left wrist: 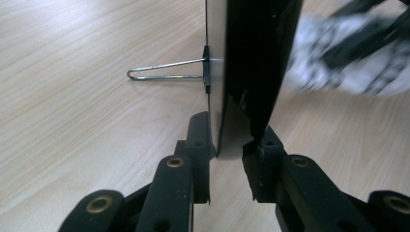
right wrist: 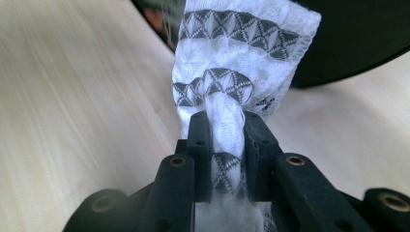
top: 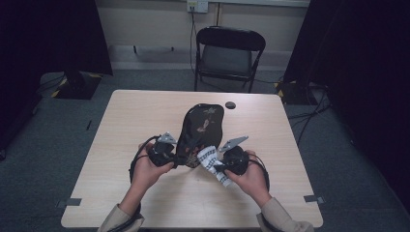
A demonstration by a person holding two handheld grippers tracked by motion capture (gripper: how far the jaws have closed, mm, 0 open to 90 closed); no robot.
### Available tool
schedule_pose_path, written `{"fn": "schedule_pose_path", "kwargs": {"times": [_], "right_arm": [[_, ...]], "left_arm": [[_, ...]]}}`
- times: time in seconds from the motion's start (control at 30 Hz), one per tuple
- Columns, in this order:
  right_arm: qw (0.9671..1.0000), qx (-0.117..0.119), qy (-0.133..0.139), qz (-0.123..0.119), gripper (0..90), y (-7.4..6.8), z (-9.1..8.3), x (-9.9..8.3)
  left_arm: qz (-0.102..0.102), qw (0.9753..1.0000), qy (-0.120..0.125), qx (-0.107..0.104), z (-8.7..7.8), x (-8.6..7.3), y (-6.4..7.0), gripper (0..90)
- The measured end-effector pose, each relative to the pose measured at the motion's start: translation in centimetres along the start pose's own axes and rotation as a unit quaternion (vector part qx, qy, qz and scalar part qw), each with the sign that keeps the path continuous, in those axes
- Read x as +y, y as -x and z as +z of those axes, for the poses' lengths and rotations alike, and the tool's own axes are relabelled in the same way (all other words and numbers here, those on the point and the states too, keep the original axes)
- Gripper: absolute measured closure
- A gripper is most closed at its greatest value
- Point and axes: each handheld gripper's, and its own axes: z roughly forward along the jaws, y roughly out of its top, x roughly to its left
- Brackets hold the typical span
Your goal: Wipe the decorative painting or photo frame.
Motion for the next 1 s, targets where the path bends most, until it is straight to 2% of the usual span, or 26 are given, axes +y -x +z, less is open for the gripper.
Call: {"fn": "schedule_pose_path", "kwargs": {"times": [0.23,0.3,0.43,0.53,0.63,1.0], "right_arm": [[0.9976,-0.023,0.056,-0.033,76.6,-0.7,-5.6,4.0],[0.9966,-0.026,0.066,-0.041,76.6,-0.9,-6.6,5.1],[0.9943,-0.029,0.084,-0.058,76.5,-1.6,-8.2,7.5],[0.9939,-0.033,0.083,-0.065,76.6,-1.9,-8.2,8.6],[0.9939,-0.031,0.079,-0.070,76.5,-2.1,-7.5,9.1],[0.9962,-0.015,0.045,-0.074,76.6,-2.3,-4.2,7.5]], "left_arm": [[-0.004,1.0000,0.003,0.008,-0.4,-0.2,0.1,75.9],[-0.005,1.0000,-0.002,0.002,-0.6,-0.2,0.1,77.3],[-0.006,1.0000,0.001,0.007,-0.7,-0.2,0.2,78.3],[-0.006,1.0000,0.003,0.007,-0.7,-0.2,0.2,78.4],[-0.006,0.9999,0.005,0.007,-0.7,-0.2,0.2,78.5],[0.002,1.0000,0.005,0.007,-0.7,-0.2,0.3,78.6]]}}
